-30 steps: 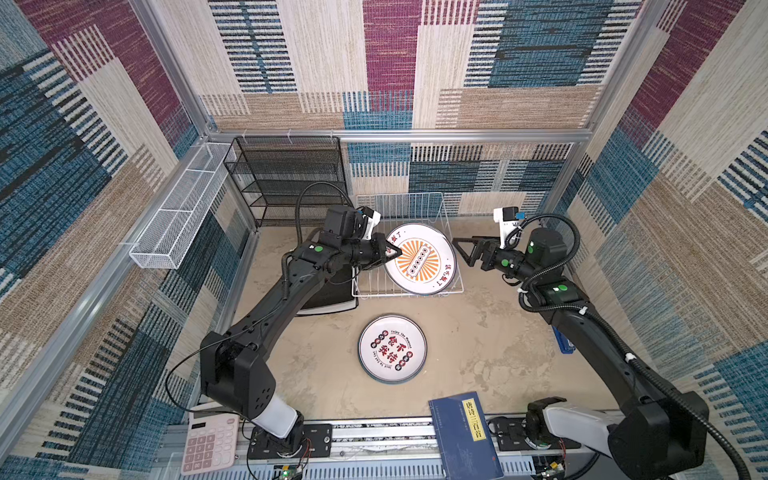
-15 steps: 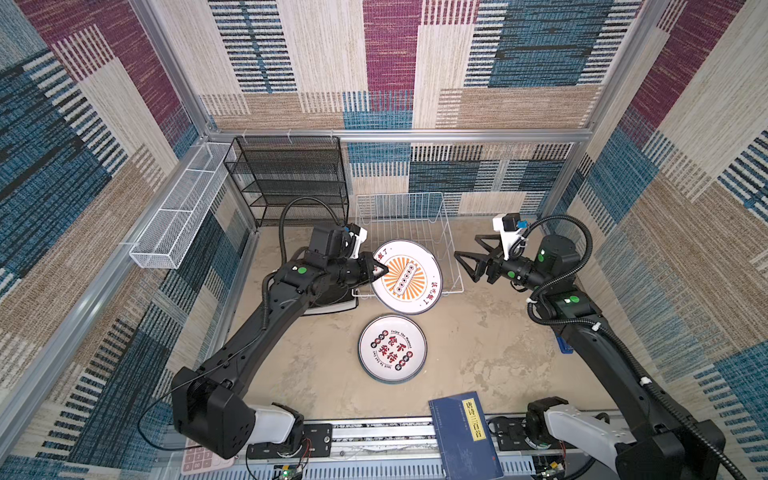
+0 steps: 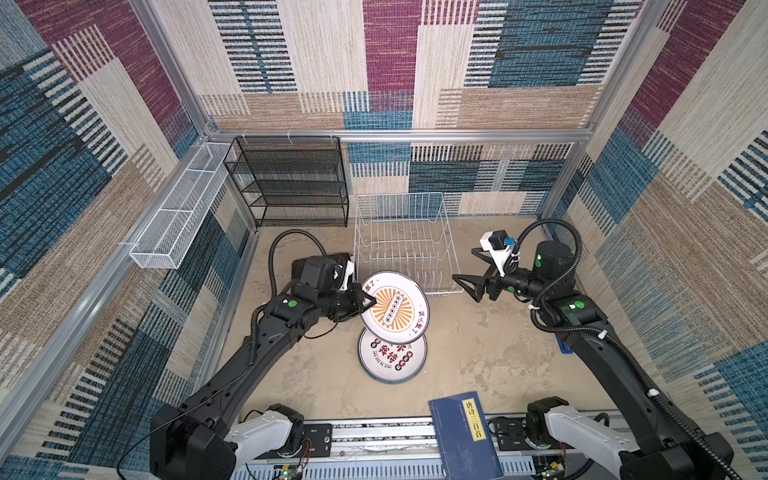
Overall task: Unload the plates from the dish rack
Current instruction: 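Lower the sunburst plate flat onto the plate stack with the left gripper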
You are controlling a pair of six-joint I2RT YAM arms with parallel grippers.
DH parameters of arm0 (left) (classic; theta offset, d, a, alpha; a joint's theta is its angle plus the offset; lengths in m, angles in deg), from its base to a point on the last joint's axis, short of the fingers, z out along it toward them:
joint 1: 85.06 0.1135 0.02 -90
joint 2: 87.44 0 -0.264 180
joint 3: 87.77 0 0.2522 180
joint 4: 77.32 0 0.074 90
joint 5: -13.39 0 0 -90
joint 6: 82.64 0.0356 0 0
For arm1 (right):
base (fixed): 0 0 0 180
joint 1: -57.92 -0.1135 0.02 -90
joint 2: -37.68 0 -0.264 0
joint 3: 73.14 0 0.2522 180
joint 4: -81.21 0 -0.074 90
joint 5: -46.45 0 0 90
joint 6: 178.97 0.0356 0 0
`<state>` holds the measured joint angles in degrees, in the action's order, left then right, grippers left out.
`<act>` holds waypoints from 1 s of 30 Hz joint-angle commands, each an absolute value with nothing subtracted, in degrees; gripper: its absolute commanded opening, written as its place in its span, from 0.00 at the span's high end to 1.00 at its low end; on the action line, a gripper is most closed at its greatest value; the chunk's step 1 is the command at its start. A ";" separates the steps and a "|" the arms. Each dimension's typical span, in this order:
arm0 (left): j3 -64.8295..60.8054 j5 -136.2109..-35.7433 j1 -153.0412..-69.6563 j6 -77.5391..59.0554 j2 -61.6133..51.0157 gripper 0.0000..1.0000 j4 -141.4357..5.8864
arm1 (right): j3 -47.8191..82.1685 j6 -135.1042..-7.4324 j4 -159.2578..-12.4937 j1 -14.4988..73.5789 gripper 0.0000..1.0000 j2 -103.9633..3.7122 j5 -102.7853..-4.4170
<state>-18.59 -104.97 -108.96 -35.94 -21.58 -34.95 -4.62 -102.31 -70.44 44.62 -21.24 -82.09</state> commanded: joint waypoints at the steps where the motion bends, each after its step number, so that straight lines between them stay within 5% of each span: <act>1: -21.56 -103.97 -108.90 -37.80 -23.29 1.00 -36.57 | -4.72 -104.06 -69.00 43.42 0.01 -21.67 -82.71; 30: -34.34 -104.68 -108.94 -38.34 -15.98 0.95 -44.63 | -6.56 -105.43 -65.36 37.90 0.01 -25.94 -76.60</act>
